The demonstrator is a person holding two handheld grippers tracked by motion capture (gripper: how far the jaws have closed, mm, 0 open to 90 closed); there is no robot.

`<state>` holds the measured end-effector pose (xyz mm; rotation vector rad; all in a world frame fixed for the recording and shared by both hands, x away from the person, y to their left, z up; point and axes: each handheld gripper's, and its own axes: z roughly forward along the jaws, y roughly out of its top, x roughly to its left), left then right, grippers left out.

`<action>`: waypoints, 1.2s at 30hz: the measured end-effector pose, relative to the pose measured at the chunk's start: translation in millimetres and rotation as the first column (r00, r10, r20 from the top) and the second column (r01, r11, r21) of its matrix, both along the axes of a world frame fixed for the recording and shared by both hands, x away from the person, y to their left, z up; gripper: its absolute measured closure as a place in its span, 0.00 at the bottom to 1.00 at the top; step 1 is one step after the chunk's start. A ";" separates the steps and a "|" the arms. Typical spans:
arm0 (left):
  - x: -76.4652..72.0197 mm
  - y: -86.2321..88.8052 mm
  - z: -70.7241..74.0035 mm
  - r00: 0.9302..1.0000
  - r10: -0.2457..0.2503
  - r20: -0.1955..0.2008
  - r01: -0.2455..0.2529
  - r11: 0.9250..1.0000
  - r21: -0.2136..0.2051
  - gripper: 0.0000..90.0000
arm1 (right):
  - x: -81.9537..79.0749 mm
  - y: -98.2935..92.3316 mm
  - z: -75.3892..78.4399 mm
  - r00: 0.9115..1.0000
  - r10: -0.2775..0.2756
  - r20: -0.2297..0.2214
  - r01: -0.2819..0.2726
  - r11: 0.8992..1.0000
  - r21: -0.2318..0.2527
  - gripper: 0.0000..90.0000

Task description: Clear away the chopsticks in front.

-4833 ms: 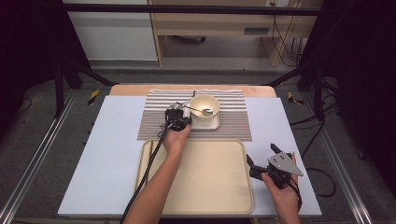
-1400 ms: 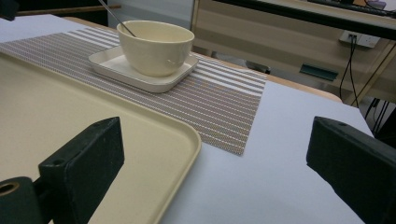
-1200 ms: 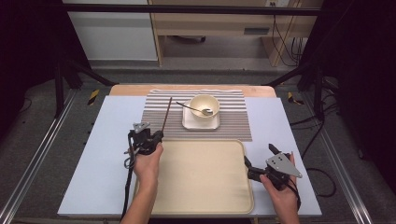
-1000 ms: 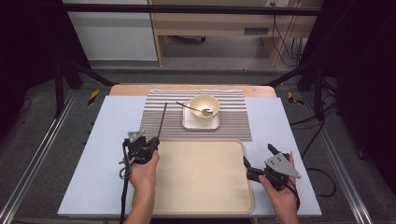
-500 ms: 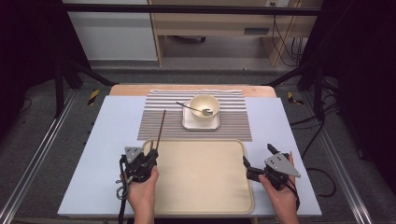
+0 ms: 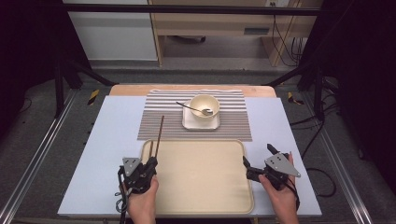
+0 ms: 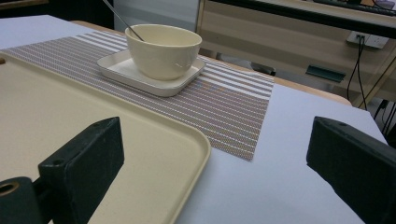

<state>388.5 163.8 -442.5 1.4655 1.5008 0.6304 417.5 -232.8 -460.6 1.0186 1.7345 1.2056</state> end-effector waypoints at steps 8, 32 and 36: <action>-17.0 4.0 -6.1 1.000 0.027 0.000 -0.027 1.000 -0.006 0.95 | -0.1 1.0 -0.2 1.000 0.002 -0.001 -0.002 1.000 0.000 0.05; -55.7 1.4 -20.3 0.995 0.104 -0.004 -0.104 0.994 0.037 0.95 | -0.4 2.2 0.1 1.000 0.011 -0.004 -0.011 1.000 -0.001 0.05; -55.2 1.7 -25.2 0.994 0.108 -0.017 -0.107 0.993 0.041 0.95 | -0.3 1.7 0.0 1.000 0.011 -0.004 -0.011 1.000 -0.003 0.05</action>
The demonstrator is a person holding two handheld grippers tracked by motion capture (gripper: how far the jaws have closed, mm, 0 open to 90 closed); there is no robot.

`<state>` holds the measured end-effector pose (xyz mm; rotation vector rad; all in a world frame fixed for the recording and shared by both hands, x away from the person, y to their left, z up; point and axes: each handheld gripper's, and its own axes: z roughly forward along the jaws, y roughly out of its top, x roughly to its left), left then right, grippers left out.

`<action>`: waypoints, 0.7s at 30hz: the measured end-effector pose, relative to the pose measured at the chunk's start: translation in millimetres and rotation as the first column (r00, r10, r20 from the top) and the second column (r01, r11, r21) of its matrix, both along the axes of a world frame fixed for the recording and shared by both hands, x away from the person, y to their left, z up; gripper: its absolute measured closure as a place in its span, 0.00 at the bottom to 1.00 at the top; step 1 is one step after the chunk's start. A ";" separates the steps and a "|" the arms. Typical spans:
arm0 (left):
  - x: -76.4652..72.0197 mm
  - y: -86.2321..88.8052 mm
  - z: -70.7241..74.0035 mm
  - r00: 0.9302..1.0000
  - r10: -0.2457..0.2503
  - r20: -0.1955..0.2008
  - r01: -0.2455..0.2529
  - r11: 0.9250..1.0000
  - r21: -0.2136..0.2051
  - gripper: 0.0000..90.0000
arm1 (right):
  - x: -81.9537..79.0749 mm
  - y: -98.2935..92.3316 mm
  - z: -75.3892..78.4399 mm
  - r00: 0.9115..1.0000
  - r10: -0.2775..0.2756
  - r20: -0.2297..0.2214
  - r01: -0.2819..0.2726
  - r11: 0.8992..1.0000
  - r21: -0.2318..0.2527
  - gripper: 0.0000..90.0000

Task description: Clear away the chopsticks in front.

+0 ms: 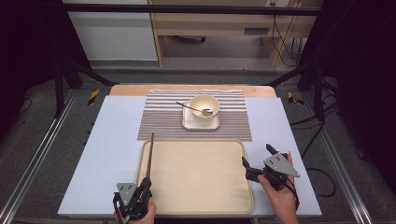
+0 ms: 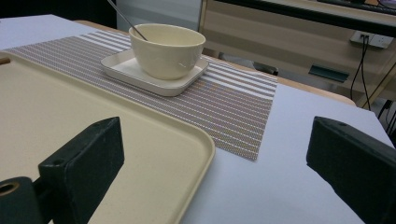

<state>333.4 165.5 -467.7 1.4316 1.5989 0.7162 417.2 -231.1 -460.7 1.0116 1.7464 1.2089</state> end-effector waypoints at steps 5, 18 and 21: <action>0.1 -2.0 -3.1 1.000 -0.007 -0.011 0.007 1.000 0.012 0.95 | 0.0 -0.1 0.2 1.000 0.001 0.001 -0.001 1.000 0.001 0.05; -0.5 -1.6 -11.8 0.999 -0.013 -0.035 0.013 1.000 0.012 0.95 | 0.0 0.6 0.0 1.000 0.002 -0.001 -0.002 1.000 -0.001 0.05; -0.6 -0.9 -11.9 0.999 -0.010 -0.034 0.011 1.000 0.010 0.95 | 0.1 0.8 -0.1 1.000 0.003 -0.001 -0.003 1.000 -0.002 0.05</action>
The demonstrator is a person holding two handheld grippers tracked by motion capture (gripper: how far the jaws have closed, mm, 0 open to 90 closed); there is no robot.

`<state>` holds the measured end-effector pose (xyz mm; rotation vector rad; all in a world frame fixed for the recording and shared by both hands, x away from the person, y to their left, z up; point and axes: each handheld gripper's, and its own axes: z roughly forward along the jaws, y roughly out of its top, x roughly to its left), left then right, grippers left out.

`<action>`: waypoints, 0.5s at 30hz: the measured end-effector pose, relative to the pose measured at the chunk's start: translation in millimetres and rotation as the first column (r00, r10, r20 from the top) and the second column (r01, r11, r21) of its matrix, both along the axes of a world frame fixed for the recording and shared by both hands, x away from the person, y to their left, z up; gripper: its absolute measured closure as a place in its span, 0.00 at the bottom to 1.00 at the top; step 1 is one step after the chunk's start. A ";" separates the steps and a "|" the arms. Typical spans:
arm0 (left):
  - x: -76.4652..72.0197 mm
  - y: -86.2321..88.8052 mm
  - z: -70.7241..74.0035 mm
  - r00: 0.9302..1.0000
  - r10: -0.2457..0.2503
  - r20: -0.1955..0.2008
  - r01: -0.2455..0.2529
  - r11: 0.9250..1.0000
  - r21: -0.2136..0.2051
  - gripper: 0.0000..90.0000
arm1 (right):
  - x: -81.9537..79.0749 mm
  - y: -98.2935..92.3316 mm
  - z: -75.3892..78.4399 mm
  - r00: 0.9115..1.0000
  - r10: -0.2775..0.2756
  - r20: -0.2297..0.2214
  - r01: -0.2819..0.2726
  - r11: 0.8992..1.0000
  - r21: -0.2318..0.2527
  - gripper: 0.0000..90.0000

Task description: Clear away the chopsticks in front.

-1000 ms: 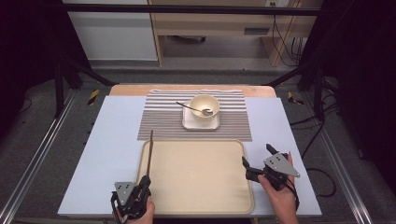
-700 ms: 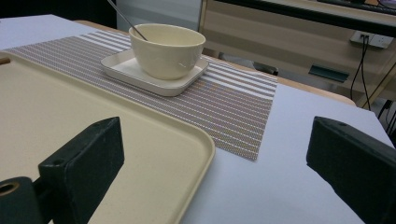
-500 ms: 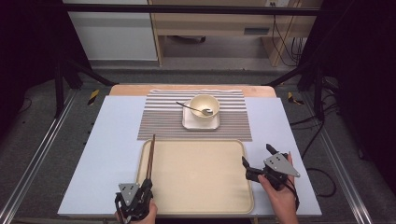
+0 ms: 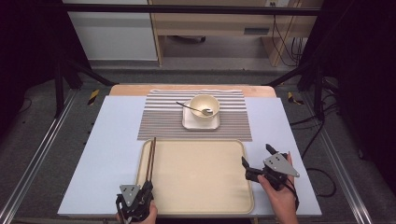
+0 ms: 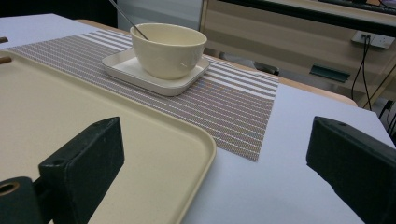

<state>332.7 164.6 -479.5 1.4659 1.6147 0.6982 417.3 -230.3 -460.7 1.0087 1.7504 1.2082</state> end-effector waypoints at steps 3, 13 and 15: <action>0.0 0.5 -0.4 1.000 0.000 -0.002 0.000 1.000 0.001 0.95 | -0.1 0.1 0.0 1.000 0.001 0.000 -0.001 1.000 -0.001 0.05; 0.1 -0.7 -7.9 1.000 -0.006 -0.022 0.006 1.000 0.007 0.95 | 0.1 0.8 -0.3 1.000 0.004 -0.003 -0.004 1.000 -0.004 0.05; 0.2 -0.4 -7.7 1.000 -0.005 -0.023 0.005 1.000 0.008 0.95 | 0.2 0.7 -0.3 1.000 0.004 -0.004 -0.004 1.000 -0.003 0.05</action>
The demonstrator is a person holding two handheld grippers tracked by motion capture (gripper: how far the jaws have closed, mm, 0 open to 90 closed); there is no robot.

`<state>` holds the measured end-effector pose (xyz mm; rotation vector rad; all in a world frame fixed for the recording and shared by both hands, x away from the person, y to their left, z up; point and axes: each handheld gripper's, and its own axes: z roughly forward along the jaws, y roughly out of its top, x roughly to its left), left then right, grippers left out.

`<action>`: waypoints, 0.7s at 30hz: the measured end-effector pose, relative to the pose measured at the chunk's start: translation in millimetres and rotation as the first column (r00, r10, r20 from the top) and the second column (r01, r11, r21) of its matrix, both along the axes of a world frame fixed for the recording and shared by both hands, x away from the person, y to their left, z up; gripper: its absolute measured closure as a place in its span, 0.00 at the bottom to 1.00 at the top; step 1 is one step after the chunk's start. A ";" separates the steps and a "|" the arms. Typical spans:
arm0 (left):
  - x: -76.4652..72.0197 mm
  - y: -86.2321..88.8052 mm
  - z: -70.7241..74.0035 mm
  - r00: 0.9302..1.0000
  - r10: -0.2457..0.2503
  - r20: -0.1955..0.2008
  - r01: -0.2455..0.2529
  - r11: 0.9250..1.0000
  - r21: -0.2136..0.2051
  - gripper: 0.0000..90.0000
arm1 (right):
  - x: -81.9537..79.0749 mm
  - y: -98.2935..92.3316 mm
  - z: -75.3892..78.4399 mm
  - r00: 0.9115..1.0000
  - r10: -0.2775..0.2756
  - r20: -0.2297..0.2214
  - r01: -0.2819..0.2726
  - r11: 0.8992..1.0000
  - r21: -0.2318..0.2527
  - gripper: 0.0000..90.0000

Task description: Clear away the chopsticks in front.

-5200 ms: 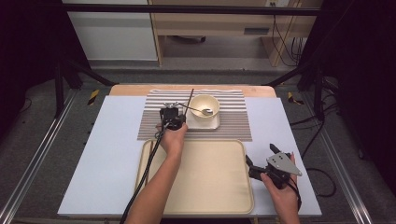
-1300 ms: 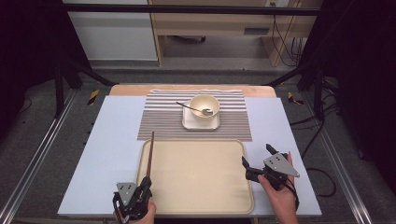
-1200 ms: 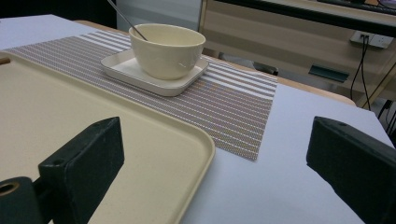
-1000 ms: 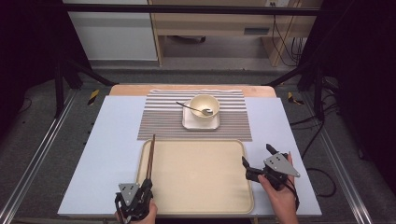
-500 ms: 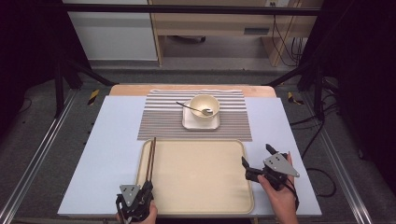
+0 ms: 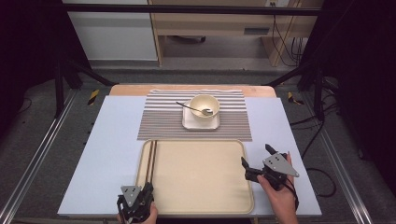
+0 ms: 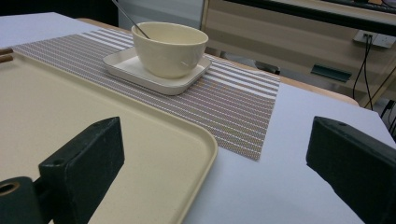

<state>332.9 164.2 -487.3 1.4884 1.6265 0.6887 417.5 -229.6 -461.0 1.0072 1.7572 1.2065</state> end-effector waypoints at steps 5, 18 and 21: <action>0.9 0.4 -0.3 1.000 -0.002 -0.004 0.002 1.000 0.007 0.95 | -0.1 0.0 0.0 1.000 0.000 0.000 0.000 1.000 0.000 0.05; 3.1 -0.2 -2.8 1.000 -0.007 -0.016 0.007 1.000 0.016 0.95 | 0.1 0.2 0.0 1.000 0.003 -0.001 -0.003 1.000 -0.001 0.05; 3.6 -0.2 -3.1 1.000 -0.005 -0.018 0.005 1.000 0.014 0.95 | 0.1 0.3 -0.1 1.000 0.003 -0.002 -0.003 1.000 -0.002 0.05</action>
